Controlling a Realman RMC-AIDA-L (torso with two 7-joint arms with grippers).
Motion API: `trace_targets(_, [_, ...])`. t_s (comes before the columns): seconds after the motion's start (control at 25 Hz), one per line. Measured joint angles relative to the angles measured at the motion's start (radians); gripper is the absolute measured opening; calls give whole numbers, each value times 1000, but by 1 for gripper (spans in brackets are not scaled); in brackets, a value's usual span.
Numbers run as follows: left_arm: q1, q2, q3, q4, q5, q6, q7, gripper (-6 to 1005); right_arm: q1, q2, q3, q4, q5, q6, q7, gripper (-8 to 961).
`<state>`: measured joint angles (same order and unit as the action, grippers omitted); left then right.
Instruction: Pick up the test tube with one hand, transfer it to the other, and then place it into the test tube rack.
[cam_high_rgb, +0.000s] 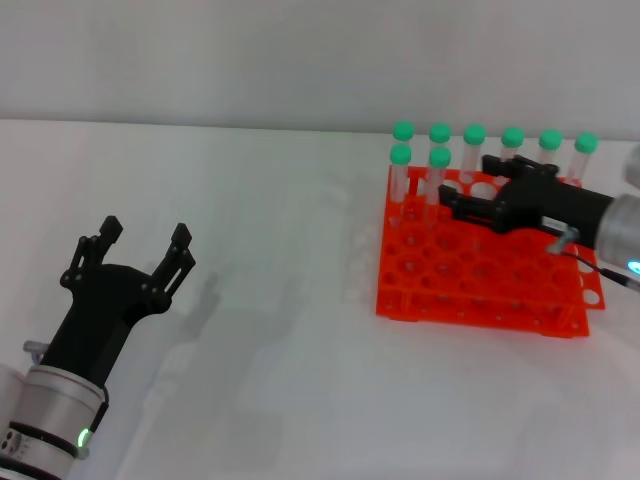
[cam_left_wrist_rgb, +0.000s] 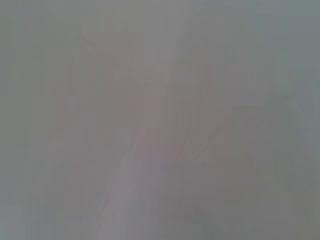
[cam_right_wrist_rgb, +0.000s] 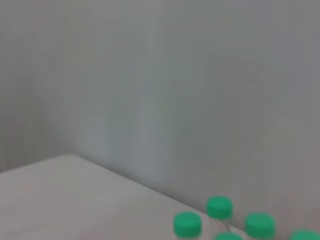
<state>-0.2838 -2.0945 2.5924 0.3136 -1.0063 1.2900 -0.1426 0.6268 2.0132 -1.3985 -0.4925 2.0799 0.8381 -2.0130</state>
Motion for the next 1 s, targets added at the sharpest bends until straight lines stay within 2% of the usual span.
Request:
trace_targets(0.24, [-16,2,-4,-11,-1,-6,0,867,-158,5,142,-23,14,142,-93,821])
trace_targets(0.44, [-22,2,-11,-12,-23,-24,-6,865,-239,3,276,92,213,180,-332,842])
trace_targets(0.68, [-28,2,-11,-12,-75,-27,-58,862,-247,5,416,283,471,197,-679,842])
trace_targets(0.8, [-30,1,-11,-12,-85,-28,-68,861,-241,6,457,329,511,199,-758,842])
trace_targets(1.0, [-42,1,-11,-12,-89,-32,-75,861,-240,7,474,346,514,200,-779,842])
